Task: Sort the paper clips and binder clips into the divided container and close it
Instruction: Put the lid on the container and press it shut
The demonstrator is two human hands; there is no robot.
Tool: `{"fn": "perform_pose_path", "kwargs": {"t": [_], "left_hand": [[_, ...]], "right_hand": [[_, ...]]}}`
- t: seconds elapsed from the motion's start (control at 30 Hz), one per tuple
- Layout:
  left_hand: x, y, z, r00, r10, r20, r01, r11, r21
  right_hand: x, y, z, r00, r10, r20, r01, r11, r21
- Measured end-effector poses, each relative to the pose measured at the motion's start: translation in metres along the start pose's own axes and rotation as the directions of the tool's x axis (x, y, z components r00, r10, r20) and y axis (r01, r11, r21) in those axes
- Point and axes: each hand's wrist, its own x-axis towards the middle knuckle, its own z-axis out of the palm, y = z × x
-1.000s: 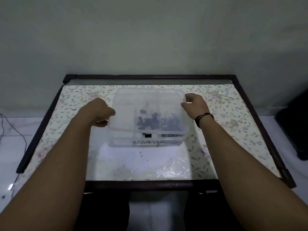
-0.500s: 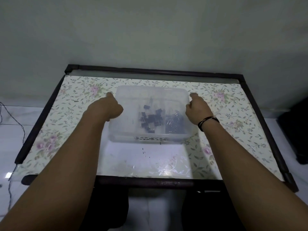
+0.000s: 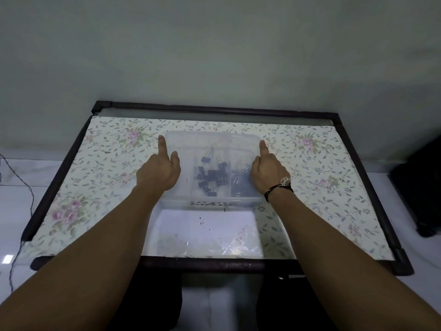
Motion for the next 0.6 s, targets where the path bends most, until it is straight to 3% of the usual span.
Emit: {"fn": "perform_pose_path", "kwargs": {"t": [0.13,0.23,0.4,0.6], "left_hand": [[-0.011,0.004,-0.001,0.985,-0.062,-0.161,0.054,0.997,-0.055],[-0.005,0.001,-0.002,0.983,-0.104,-0.153,0.085,0.988,-0.127],[0.018,0.005,-0.022,0.993,-0.083,-0.083,0.048,0.930,-0.365],[0.044,0.021,-0.016,0.994,-0.104,-0.036,0.052,0.735,-0.676]], "right_hand": [[-0.004,0.002,-0.001,0.985,0.173,-0.012,-0.167,0.965,0.200],[-0.004,0.000,-0.005,0.968,0.244,0.054,-0.245,0.885,0.396],[0.019,-0.010,-0.022,0.976,0.220,0.000,-0.183,0.816,0.549],[0.062,-0.014,-0.017,0.982,0.180,-0.059,-0.113,0.807,0.579]]}}
